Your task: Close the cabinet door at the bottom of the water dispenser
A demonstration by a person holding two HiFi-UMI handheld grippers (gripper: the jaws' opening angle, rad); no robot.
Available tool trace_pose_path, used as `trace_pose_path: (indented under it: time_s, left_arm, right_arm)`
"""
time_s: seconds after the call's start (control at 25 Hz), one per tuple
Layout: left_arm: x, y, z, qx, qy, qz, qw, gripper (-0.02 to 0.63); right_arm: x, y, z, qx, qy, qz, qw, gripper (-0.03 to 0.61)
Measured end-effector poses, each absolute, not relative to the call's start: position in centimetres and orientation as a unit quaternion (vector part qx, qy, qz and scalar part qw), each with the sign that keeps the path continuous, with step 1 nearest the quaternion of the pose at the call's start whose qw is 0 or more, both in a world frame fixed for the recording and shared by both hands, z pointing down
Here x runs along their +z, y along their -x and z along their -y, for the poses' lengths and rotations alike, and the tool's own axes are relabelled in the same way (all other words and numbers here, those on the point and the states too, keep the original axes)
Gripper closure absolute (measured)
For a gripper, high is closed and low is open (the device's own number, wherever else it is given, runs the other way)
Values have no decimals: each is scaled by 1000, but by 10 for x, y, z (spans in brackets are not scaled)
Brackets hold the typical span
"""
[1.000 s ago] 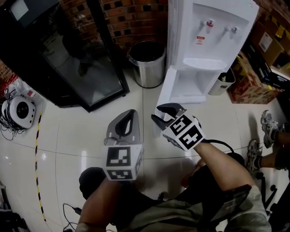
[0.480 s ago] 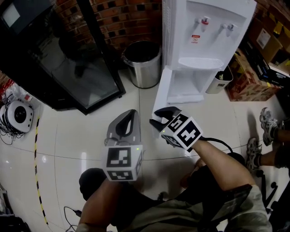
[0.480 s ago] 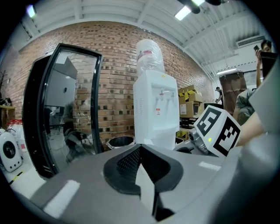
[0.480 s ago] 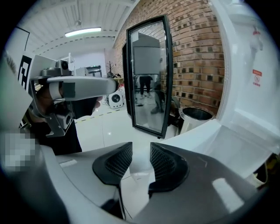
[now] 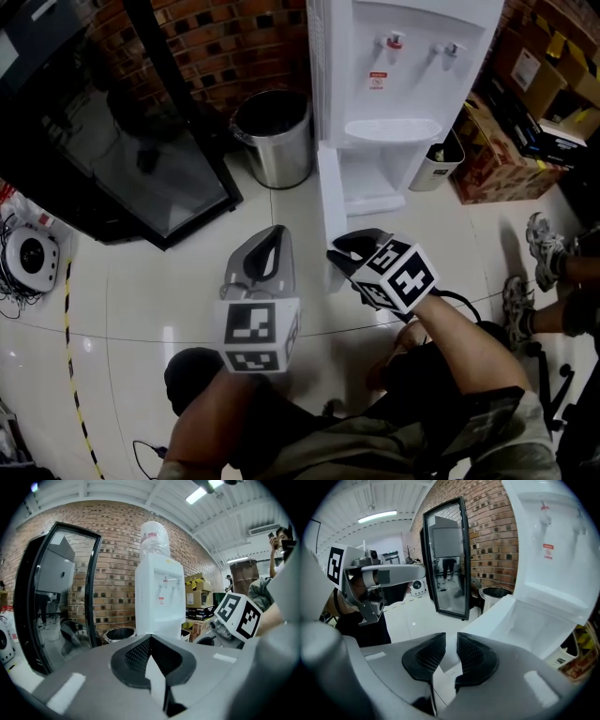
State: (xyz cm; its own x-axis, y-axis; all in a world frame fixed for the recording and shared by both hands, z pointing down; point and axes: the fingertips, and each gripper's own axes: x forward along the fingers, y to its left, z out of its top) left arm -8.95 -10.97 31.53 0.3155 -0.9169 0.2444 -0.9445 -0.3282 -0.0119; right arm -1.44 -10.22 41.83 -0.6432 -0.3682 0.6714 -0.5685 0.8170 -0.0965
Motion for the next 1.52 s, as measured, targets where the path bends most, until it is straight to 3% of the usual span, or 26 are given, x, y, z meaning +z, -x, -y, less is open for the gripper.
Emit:
trace_pose_path:
  time_s: [0.4,0.92,1.16,1.52]
  left_arm:
    - [321,74,121,104,-815,566,74,612]
    - [338,32,145,119,-831,538,79,614]
    - [345,18,157,120,-833,533,84,614]
    - [361,0,175,132,-832,531,90,614]
  right_arm:
    - [420,-46,117,204,-291,857,373,566]
    - [422,-145,162,234,-374,800,406,574]
    - [422,-191,200,253,-429,783,372,575]
    - [419,-242,271,176,-546,746,338,578]
